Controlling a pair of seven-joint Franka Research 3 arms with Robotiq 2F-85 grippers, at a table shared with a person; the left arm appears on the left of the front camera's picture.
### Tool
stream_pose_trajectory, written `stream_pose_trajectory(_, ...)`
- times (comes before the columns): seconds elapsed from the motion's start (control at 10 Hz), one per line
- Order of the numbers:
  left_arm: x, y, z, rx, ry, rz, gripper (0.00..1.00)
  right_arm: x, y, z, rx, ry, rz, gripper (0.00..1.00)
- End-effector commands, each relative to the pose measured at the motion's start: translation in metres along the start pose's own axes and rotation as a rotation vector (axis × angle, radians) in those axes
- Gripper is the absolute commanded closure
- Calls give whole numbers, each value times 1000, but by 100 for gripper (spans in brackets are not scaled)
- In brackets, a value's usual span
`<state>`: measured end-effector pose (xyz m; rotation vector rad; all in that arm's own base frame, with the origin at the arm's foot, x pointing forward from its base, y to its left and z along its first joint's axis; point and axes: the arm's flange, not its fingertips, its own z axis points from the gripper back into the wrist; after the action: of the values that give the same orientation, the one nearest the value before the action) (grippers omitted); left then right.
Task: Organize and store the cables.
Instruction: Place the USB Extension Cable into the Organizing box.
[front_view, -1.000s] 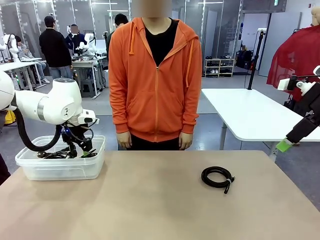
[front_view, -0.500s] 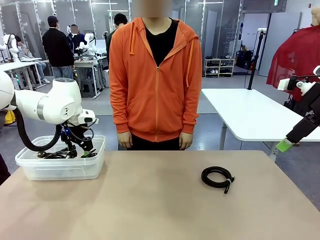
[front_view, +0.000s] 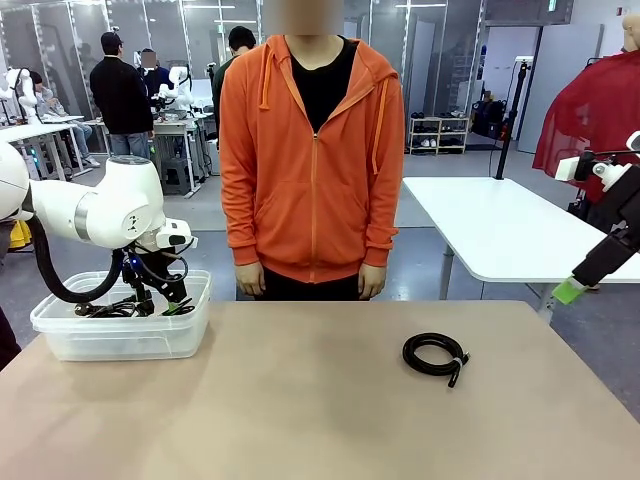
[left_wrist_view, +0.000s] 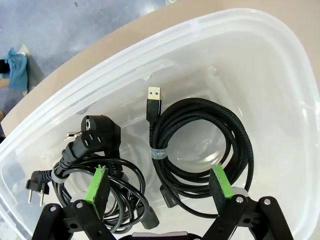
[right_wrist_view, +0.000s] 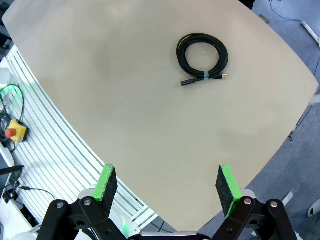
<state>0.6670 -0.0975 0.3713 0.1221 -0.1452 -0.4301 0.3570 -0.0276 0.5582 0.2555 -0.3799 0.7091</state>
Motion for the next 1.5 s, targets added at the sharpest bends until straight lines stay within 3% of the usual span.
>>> stream_pose_trajectory(0.0,0,3,-1,2,-9,-19,0,0,0,0,-4,9,-5,0)
stream_pose_trajectory(0.8,0,0,0,0,0,0,2,0,0,0,-4,9,-5,0)
stream_pose_trajectory(1.2,-40,0,80,54,-71,92,0,0,0,0,-4,9,-5,0)
stream_pose_trajectory(1.4,-60,-12,141,42,-173,36,0,0,0,0,-4,9,-5,0)
